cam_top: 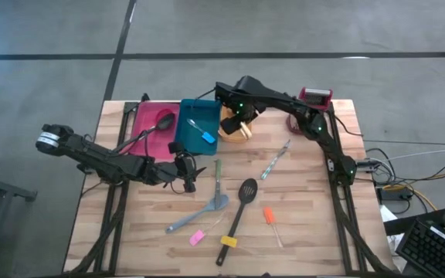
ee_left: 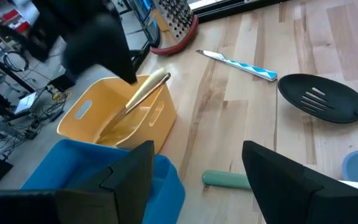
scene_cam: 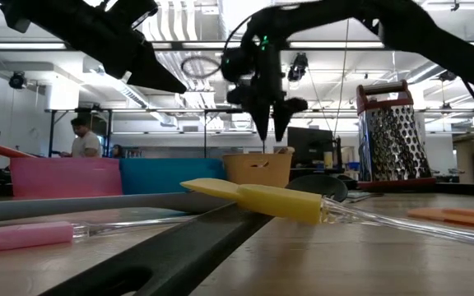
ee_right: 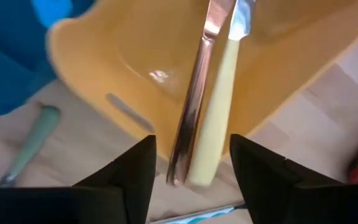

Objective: Pick & Place Kitchen Items
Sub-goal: Put the yellow spatula into the blue bin

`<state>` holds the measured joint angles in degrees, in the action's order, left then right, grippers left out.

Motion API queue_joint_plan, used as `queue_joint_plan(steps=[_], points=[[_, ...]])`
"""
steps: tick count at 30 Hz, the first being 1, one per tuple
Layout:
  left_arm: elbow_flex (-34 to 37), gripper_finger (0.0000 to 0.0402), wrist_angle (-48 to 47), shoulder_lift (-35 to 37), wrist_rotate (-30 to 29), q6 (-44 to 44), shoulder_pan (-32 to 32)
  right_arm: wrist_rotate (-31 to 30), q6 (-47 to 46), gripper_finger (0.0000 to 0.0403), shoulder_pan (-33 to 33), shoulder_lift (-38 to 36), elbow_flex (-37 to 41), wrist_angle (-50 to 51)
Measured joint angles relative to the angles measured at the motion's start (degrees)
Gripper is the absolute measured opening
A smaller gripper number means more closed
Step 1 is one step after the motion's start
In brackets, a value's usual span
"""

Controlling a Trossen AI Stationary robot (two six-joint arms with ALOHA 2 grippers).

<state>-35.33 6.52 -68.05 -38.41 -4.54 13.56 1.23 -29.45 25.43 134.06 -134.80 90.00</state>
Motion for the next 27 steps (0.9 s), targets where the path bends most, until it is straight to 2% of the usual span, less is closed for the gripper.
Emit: queue_joint_plan(steps=[5,10,14,20,27], points=[[0.0,0.0248,-0.09,0.0,0.0,0.0,0.0,0.09,-0.47,0.02,-0.42,-4.89,-0.15,-0.01],[0.0,0.0248,-0.13,0.0,0.0,0.0,0.0,-0.22,-3.21,0.0179,-2.0,-11.65,-0.15,0.02],[0.0,0.0248,-0.2,0.0,0.02,0.0,0.02,-2.97,-3.8,0.0158,-4.99,-17.23,-0.14,0.0],[0.0,0.0248,-0.34,0.0,0.02,0.0,0.01,-9.07,-4.03,0.0122,-13.68,-25.39,-0.06,0.0],[-0.02,0.0248,-0.71,0.0,0.02,0.19,0.01,-15.91,-6.85,0.0081,-27.9,-30.89,-0.04,0.02]])
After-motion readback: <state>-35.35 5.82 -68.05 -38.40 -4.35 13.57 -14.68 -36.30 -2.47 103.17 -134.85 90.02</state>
